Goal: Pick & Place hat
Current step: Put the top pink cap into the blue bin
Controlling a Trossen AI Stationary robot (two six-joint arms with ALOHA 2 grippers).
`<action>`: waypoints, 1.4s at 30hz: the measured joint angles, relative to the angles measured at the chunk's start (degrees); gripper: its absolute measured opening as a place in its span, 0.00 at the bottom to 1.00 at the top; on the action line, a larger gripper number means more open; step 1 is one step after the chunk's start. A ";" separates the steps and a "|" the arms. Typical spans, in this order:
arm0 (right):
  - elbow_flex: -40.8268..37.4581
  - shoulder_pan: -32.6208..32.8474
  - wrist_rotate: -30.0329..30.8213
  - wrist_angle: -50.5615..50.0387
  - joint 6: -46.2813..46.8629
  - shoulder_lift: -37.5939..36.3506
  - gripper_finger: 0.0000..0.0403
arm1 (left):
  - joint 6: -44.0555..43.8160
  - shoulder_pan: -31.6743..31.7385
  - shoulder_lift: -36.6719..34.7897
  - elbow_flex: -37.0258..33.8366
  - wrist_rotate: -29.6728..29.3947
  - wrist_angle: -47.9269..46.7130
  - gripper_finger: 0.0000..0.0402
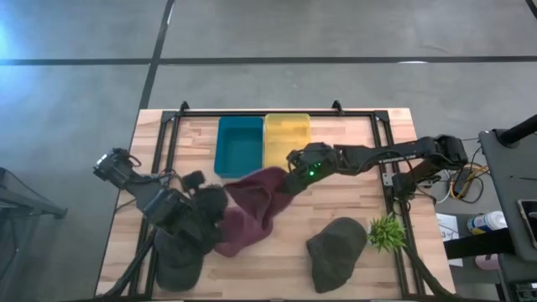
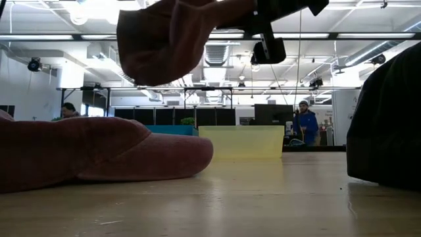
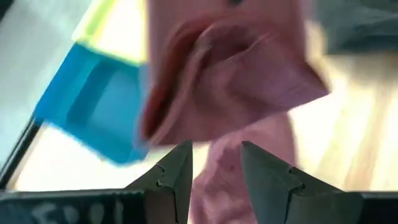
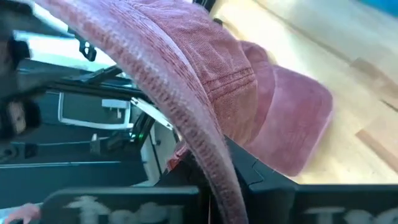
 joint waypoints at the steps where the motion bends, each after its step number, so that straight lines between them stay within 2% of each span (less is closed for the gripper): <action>1: 0.00 -0.29 0.52 -0.10 -0.45 -0.04 0.03 | -4.11 -0.46 -1.60 -2.10 -0.70 0.28 0.33; 6: 0.00 -0.58 3.67 -0.39 -5.80 -0.41 0.03 | -31.72 -1.91 -9.99 -16.41 -1.57 4.80 0.33; 8: 0.00 -0.45 3.89 -0.24 -6.53 -0.60 0.03 | -39.49 -2.52 -12.56 -23.24 -1.43 10.58 0.33; 10: 0.00 -0.21 3.87 0.04 -7.45 -0.66 0.03 | -43.35 -2.72 -14.74 -30.17 -0.46 19.94 0.33; 13: 0.00 0.20 2.70 1.00 -7.66 -0.82 0.03 | -41.66 -3.23 -16.83 -39.11 -1.67 35.40 0.33; 15: 0.00 0.68 0.92 2.46 -7.37 -1.27 0.03 | -38.84 -4.43 -17.24 -43.16 -6.76 44.28 0.33; 18: 0.00 1.54 0.88 3.94 -5.01 -2.31 0.03 | -32.98 -7.85 -17.72 -46.29 -15.09 52.68 0.33; 20: 0.00 1.70 0.71 4.83 -3.88 -3.07 0.03 | -28.69 -11.37 -17.72 -47.07 -20.75 55.86 0.33; 25: 0.00 1.88 0.75 5.03 -1.56 -5.99 0.03 | -31.77 -17.84 -18.02 -47.22 -37.17 54.44 0.33; 30: 0.00 1.95 0.47 4.67 -0.46 -8.24 0.03 | -42.52 -16.42 -18.02 -47.31 -38.44 53.32 0.34; 33: 0.00 2.08 0.47 5.07 0.60 -8.88 0.03 | -43.91 -14.98 -17.97 -47.31 -36.08 53.26 0.38; 36: 0.00 2.55 0.05 5.76 1.60 -9.31 0.03 | -45.17 -13.13 -17.85 -47.29 -37.48 54.77 0.43; 39: 0.00 3.06 -0.35 6.27 2.77 -9.38 0.03 | -40.63 -11.91 -17.85 -46.88 -38.52 59.12 0.46; 42: 0.00 3.30 -0.25 6.40 4.14 -9.38 0.03 | -31.19 -12.11 -17.85 -46.95 -41.09 66.21 0.47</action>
